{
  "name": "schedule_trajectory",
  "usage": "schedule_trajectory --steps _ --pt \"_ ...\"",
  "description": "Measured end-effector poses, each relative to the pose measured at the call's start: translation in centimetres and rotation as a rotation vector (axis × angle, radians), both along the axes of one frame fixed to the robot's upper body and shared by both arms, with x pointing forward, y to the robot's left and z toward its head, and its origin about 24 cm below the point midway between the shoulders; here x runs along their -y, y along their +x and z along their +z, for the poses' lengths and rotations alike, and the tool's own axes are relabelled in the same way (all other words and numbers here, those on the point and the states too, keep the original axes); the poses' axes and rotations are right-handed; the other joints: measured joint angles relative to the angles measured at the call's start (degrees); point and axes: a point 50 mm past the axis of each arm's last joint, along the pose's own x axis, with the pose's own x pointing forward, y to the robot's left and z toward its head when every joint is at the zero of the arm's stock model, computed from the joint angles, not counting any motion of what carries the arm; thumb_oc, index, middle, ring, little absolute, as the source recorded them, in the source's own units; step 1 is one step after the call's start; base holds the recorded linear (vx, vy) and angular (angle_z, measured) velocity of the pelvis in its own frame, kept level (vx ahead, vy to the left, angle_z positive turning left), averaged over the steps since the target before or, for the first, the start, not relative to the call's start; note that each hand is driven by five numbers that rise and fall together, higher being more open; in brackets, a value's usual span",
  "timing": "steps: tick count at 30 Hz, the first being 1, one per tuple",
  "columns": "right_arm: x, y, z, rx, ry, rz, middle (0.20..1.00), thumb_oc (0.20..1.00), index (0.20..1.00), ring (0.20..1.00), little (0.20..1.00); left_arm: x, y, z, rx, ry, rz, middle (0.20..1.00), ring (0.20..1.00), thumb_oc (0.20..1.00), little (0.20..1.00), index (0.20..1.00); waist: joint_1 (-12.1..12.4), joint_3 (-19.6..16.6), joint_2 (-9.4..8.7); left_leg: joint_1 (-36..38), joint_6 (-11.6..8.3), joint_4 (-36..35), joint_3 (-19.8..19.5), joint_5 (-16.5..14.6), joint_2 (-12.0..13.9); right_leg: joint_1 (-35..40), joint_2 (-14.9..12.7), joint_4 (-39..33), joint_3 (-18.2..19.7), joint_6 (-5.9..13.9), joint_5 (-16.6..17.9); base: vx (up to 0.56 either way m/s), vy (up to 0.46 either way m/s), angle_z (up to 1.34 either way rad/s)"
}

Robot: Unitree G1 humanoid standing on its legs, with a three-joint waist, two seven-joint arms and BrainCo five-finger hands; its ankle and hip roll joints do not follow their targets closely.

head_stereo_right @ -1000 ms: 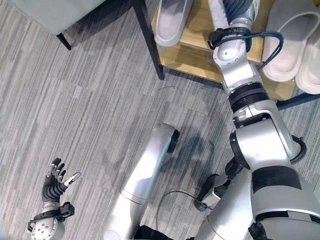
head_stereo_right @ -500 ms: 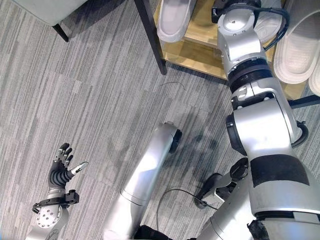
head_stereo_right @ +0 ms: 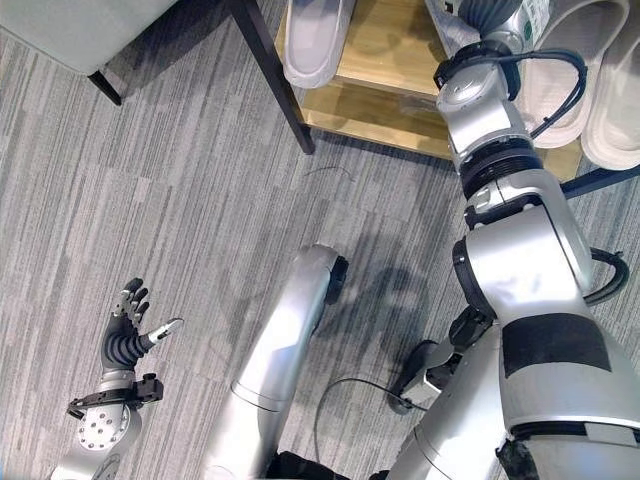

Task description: Arrange the slippers neatly on the shoe rack.

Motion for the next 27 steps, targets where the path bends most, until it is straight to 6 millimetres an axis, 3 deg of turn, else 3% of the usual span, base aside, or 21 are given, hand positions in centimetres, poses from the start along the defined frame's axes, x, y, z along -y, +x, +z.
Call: schedule_trajectory --steps 10,16,23,25,26,27 --pt "-0.8 0.8 -1.8 -0.104 -0.063 -0.021 1.0 1.0 1.0 1.0 1.0 -0.4 -0.3 -0.7 -0.038 0.001 0.018 1.0 1.0 1.0 1.0 1.0 -0.45 -0.04 -1.29 -0.03 0.02 0.35 -0.13 -0.17 0.05 0.04 0.11 0.04 -0.09 0.0 0.0 0.0 0.0 0.0" --pt "0.2 0.6 -2.1 -0.096 0.009 -0.057 1.0 1.0 1.0 1.0 1.0 0.0 -0.6 -1.7 -0.083 0.0 0.004 1.0 1.0 1.0 1.0 1.0 -0.42 -0.02 -1.4 -0.19 0.0 0.17 -0.09 -0.36 0.07 -0.24 0.13 -0.13 -0.09 0.01 0.0 0.0 0.0 0.0" --pt "0.3 0.7 -2.5 -0.115 -0.02 -0.08 1.0 1.0 1.0 1.0 1.0 -0.1 -0.6 -1.7 -0.082 0.001 0.021 1.0 1.0 1.0 1.0 1.0 -0.42 -0.02 -1.4 -0.49 0.02 0.12 -0.07 -0.39 0.05 -0.54 0.06 -0.15 -0.09 0.01 0.0 0.0 0.0 0.0" --pt "0.2 0.7 -2.6 -0.136 -0.085 -0.096 0.366 0.366 0.366 0.366 0.366 -0.1 -0.6 -1.7 -0.083 0.001 0.022 1.0 1.0 1.0 1.0 1.0 -0.23 -0.02 -1.4 -0.76 0.01 0.13 -0.03 -0.38 0.0 -0.79 0.03 -0.07 -0.04 0.01 0.0 0.0 0.0 0.0" --pt "0.1 0.8 -2.8 -0.156 -0.14 -0.113 0.2 0.2 0.2 0.2 0.2 -0.1 -0.6 -1.7 -0.083 0.001 0.022 1.0 1.0 1.0 1.0 1.0 -0.24 -0.02 -1.4 -0.78 0.0 0.13 -0.02 -0.38 0.02 -0.83 0.01 -0.06 -0.04 0.01 0.0 0.0 0.0 0.0" --pt "0.1 0.8 -2.8 -0.16 -0.16 -0.122 0.2 0.2 0.2 0.2 0.2 -0.1 -0.6 -1.7 -0.083 0.001 0.022 1.0 1.0 1.0 1.0 1.0 -0.23 -0.02 -1.4 -0.78 0.0 0.13 -0.02 -0.38 0.01 -0.83 0.01 -0.07 -0.05 0.01 0.0 0.0 0.0 0.0"
